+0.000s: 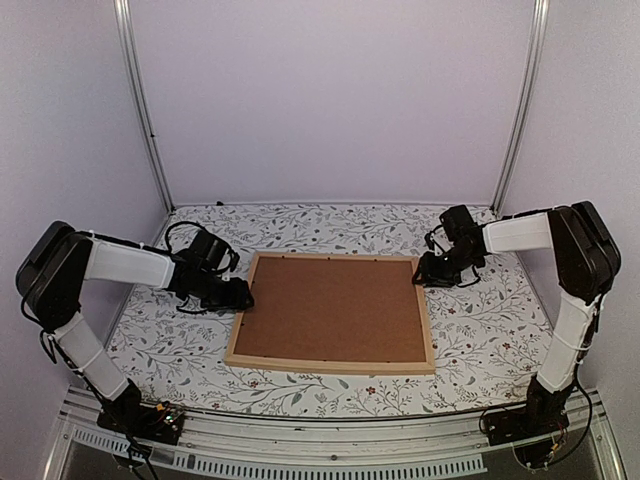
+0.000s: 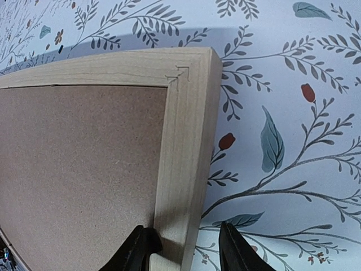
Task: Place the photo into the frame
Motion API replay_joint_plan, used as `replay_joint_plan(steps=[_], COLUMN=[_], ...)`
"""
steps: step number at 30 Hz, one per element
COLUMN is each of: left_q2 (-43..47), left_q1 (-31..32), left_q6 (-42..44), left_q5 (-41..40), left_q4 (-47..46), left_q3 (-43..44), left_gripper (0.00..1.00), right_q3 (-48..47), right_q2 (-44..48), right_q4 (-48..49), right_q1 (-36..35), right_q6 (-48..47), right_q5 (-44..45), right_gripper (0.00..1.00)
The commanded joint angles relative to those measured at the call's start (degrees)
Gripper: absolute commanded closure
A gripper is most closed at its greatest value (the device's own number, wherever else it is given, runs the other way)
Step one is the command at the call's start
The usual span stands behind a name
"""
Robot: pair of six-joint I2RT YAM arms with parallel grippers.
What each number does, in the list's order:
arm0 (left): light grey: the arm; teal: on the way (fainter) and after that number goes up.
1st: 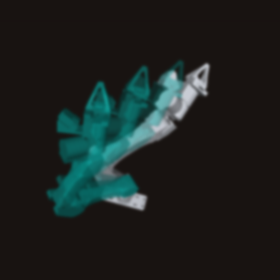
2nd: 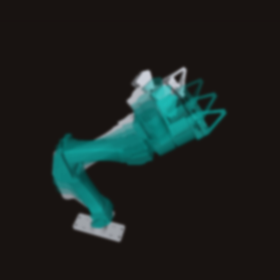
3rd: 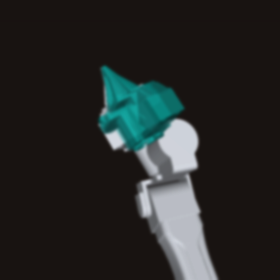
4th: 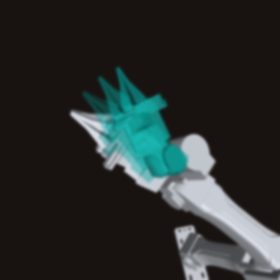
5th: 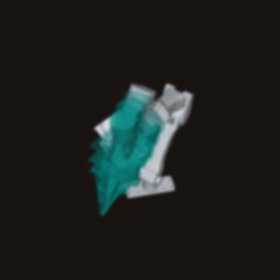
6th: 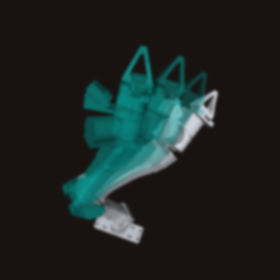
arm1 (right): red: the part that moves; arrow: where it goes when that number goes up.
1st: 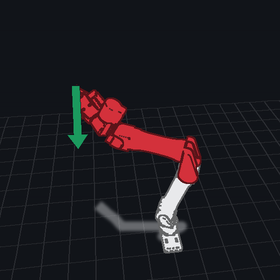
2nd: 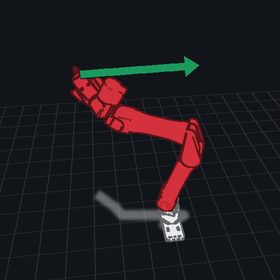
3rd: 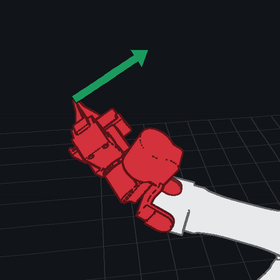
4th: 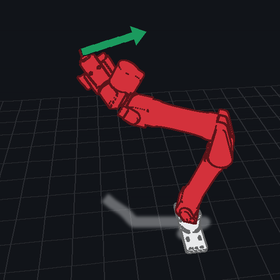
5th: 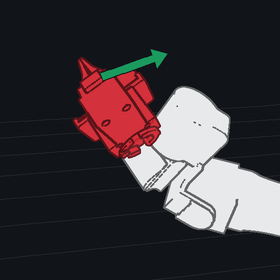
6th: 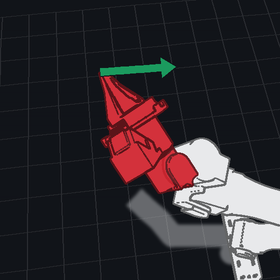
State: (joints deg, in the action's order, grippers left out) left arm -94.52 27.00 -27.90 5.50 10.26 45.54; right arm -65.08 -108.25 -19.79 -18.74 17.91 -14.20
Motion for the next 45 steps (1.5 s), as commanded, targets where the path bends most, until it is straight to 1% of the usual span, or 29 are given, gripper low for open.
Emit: replay_joint_plan(steps=[1,3,7,12,16,19,24,26,28,30,32,33,38,41,45], left_q2=[-0.46,-0.55,-0.31,1.27,3.03,5.29,9.57,10.64,11.17,11.18,10.83,10.66,8.72,7.01,4.63], left_q1=[0.78,0.92,2.26,6.04,10.82,13.94,16.17,16.41,16.5,16.51,16.5,16.51,16.35,16.33,16.33], left_q6=[-0.43,-0.56,-1.49,-4.19,-7.33,-9.97,-12.62,-12.93,-12.74,-12.1,-11.71,-11.61,-10.44,-9.72,-9.11], left_q5=[-0.09,0.31,1.9,4.94,6.3,5.56,2.08,0.22,-1.71,-3.99,-5.28,-7.33,-8.39,-8.27,-7.34], left_q4=[-0.88,-1.46,-2.56,-4.75,-5.38,-5.19,-3.19,-2.03,-1.17,-0.07,1.15,1.39,2.1,2.81,2.77], left_q3=[-1.18,-1.55,-2.38,-5.02,-6.72,-7.86,-8.49,-8.18,-7.66,-7.09,-6.3,-6.13,-4.75,-3.35,-2.08], left_gripper=[0.41,0.42,0.48,0.51,0.53,0.53,0.52,0.5,0.48,0.43,0.37,0.33,0.14,0.1,0.09], right_q3=[0.15,0.41,-0.45,-2.34,-4.42,-6.15,-6.56,-6.55,-6.55,-6.72,-6.73,-6.73,-7.23,-7.62,-7.86], right_q2=[-1.86,0.35,5.58,7.42,5.91,4.29,4.56,4.99,4.99,4.6,4.09,3.9,2.47,1.37,0.35], right_q4=[-2.0,-2.2,-3.97,-6.57,-9.01,-11.09,-13.74,-14.73,-15.06,-15.31,-15.36,-15.29,-15.45,-15.66,-15.85], right_q1=[0.09,0.43,1.38,2.49,3.06,3.03,2.79,2.83,2.66,2.29,1.86,1.72,0.5,-0.09,-1.0], right_q6=[0.9,0.81,0.6,-1.08,-3.28,-4.81,-4.84,-4.93,-5.07,-5.08,-5.16,-5.17,-5.25,-5.16,-5.26], right_q5=[4.66,3.68,1.91,2.5,6.63,9.05,13.63,17.06,17.39,17.86,17.9,17.8,18.26,18.74,19.79], right_gripper=[0.56,0.56,0.56,0.55,0.53,0.54,0.55,0.55,0.55,0.55,0.55,0.55,0.55,0.55,0.55])
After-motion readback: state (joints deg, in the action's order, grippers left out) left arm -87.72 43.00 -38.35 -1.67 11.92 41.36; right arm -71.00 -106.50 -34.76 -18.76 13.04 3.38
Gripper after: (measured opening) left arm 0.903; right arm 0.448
